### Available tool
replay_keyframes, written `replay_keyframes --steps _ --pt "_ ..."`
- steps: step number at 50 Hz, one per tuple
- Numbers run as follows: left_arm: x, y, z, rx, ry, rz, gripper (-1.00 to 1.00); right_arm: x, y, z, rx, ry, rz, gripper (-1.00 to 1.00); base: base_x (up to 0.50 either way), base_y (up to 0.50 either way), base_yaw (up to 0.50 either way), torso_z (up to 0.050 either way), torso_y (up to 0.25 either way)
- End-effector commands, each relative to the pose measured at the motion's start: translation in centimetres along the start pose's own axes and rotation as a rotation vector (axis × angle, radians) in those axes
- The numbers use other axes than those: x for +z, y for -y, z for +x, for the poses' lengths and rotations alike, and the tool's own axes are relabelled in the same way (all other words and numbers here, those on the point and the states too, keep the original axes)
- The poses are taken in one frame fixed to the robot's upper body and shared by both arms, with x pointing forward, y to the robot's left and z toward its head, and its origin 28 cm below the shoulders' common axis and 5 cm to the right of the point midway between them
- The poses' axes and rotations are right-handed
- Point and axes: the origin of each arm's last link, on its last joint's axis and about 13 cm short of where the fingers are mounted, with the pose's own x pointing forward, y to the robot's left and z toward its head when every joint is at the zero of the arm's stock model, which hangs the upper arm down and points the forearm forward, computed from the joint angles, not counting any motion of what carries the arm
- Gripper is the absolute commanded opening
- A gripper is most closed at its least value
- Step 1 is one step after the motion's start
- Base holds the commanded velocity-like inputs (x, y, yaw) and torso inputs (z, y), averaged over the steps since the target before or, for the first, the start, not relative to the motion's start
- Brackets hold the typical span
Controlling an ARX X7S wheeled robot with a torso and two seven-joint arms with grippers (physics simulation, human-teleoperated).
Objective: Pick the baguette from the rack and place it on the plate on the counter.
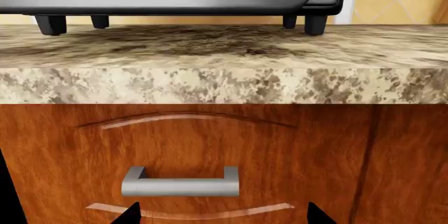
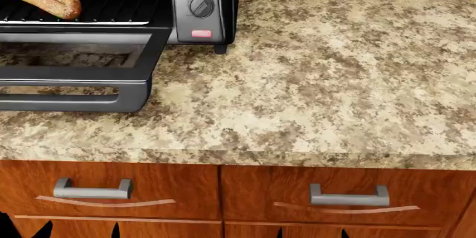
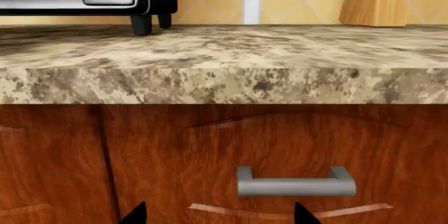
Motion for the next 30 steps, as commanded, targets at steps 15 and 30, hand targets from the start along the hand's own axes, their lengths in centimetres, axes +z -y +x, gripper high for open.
replay_keyframes --steps 15,30 --pt "0.8 0.3 -0.2 -0.001 0.003 0.049 1.00 0.2 0.3 -0.1 -0.025 0.001 0.030 1.00 0.00 0.00 0.00 0.000 0.000" --pt "8.1 -0.1 -1.1 -0.020 0.101 0.076 1.00 9.9 0.7 0.6 0.012 0.194 -0.028 1.00 0.00 0.00 0.00 0.041 0.024"
